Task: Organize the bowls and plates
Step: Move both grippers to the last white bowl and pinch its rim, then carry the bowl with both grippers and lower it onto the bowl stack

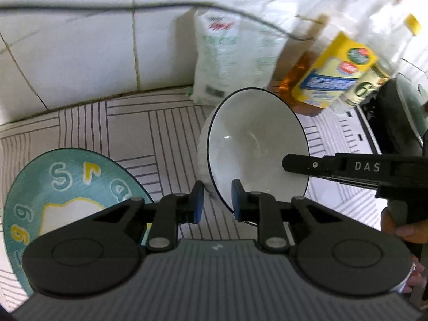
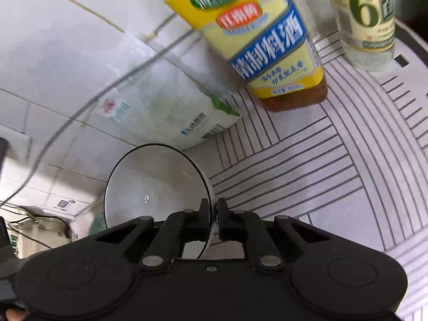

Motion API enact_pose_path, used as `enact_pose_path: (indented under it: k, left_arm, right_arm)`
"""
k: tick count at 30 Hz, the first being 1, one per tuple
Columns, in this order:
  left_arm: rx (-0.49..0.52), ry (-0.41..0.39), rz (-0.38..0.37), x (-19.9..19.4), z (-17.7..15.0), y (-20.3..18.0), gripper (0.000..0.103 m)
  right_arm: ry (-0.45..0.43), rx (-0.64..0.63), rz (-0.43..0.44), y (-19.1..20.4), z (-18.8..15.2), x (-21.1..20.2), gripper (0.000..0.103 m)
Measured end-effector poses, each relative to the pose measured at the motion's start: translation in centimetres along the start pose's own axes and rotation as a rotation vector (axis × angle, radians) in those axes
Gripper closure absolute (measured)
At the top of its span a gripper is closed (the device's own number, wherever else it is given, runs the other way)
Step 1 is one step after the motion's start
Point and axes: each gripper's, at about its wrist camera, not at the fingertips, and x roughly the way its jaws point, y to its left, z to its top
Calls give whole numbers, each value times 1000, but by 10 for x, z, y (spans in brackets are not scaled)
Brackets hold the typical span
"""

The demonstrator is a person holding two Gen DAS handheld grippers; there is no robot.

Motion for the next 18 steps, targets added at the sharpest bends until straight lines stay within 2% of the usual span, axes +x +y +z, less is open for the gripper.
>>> enact_pose_path:
  k: [10,14,18]
  left_arm:
    - [-9,-1,4,-58,-22,-31,83]
    - [-24,-8,12,-75,-36,-41,83]
    - [-55,20,4,-83,-53,-45,83]
  right_arm:
    - [-115,-80,53,16,-32,-80,89]
    - [-141,-157,26,25,-50,-103,89]
    - [-155,-215,13,25,-70,-114,89]
